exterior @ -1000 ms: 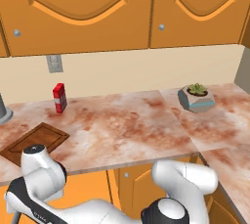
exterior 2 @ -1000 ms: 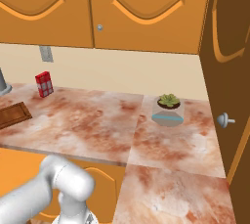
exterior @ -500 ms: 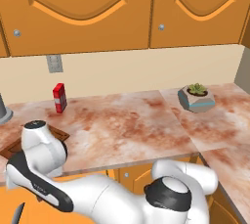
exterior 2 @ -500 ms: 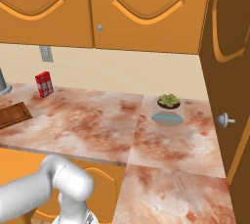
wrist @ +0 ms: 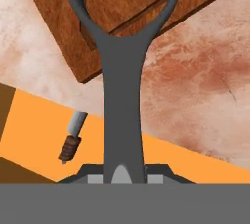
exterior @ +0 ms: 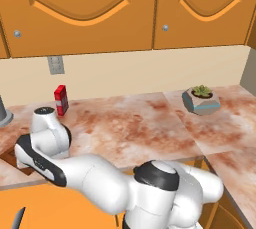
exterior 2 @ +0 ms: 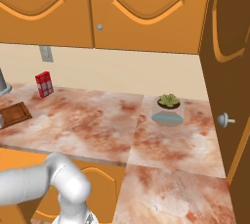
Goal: Open the drawer on the left and place the cutting tools on the cutting board.
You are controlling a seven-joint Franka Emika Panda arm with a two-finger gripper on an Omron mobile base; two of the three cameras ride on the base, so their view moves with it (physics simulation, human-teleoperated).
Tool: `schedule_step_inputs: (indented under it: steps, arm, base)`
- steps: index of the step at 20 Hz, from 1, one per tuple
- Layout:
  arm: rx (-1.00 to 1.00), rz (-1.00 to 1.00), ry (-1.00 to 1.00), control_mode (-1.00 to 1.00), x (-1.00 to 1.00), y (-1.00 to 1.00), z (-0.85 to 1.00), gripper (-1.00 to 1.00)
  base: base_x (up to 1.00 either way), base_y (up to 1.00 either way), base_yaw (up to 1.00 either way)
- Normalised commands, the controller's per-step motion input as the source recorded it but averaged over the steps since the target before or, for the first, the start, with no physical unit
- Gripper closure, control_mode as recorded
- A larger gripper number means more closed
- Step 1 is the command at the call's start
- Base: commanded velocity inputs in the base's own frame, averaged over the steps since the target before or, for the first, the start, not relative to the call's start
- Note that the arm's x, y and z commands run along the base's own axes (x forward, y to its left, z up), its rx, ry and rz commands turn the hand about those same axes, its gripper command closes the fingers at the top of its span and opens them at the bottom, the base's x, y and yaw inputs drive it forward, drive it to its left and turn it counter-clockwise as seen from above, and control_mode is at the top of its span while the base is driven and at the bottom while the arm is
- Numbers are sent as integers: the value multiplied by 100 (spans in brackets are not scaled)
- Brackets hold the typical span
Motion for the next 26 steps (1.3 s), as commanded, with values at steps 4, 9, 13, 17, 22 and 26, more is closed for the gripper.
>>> schedule_step_inputs:
  steps: [4, 9, 13, 17, 22, 26]
  arm:
    - [0, 0, 0, -100, 70, 0, 0, 100]
    - [0, 0, 0, -100, 70, 0, 0, 100]
    - [0, 0, 0, -100, 58, 0, 0, 100]
    - [0, 0, 0, -100, 28, 0, 0, 100]
    - [0, 0, 0, -100, 10, 1, 0, 100]
    - [0, 0, 0, -100, 14, 4, 0, 100]
  base:
    - [0, 0, 0]
    - [0, 0, 0]
    - [0, 0, 0]
    - [0, 0, 0]
    - [0, 0, 0]
    - [0, 0, 0]
